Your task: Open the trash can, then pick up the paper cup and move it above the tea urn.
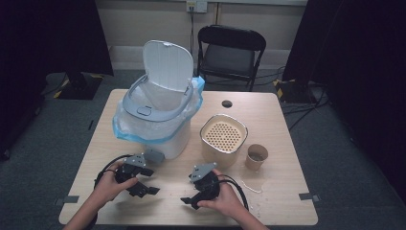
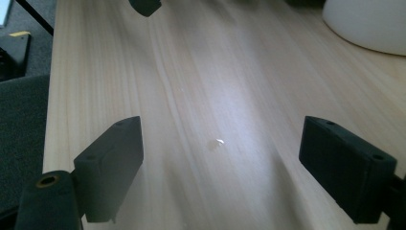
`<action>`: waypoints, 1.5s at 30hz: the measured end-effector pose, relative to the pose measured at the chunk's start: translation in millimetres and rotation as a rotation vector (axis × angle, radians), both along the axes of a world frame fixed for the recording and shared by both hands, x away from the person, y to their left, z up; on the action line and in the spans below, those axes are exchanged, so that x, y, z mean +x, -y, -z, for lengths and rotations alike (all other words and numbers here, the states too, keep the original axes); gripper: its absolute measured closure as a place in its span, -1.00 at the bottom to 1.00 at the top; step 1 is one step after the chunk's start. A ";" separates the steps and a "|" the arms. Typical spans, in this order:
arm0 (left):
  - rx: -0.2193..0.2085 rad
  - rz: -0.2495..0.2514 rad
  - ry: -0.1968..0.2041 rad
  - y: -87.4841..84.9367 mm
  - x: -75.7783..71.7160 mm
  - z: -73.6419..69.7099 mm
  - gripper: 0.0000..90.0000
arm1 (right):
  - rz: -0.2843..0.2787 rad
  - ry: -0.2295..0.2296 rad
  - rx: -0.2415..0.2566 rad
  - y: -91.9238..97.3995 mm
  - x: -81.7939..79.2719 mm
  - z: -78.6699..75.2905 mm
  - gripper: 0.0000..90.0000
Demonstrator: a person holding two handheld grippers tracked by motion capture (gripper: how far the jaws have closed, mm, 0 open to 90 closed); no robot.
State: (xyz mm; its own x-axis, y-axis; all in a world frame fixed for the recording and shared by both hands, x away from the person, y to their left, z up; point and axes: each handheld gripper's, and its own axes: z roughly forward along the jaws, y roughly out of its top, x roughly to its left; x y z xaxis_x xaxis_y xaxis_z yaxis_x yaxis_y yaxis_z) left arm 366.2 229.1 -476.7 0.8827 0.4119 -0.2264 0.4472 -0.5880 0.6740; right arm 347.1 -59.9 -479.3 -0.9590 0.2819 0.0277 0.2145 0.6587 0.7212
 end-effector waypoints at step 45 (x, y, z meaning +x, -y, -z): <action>0.030 0.121 0.208 -0.1 -13.7 24.5 -0.81 | 0.078 -0.015 0.002 80.1 12.1 -23.9 -0.65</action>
State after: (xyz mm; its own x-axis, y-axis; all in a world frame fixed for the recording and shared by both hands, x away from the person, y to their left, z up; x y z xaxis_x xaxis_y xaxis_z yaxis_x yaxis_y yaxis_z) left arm 352.5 229.2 -501.2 0.9522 0.3044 -0.0241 0.2261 -0.6499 0.7256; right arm 359.2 -140.0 -455.4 -0.9335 0.3560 0.0422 0.2758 0.6382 0.7188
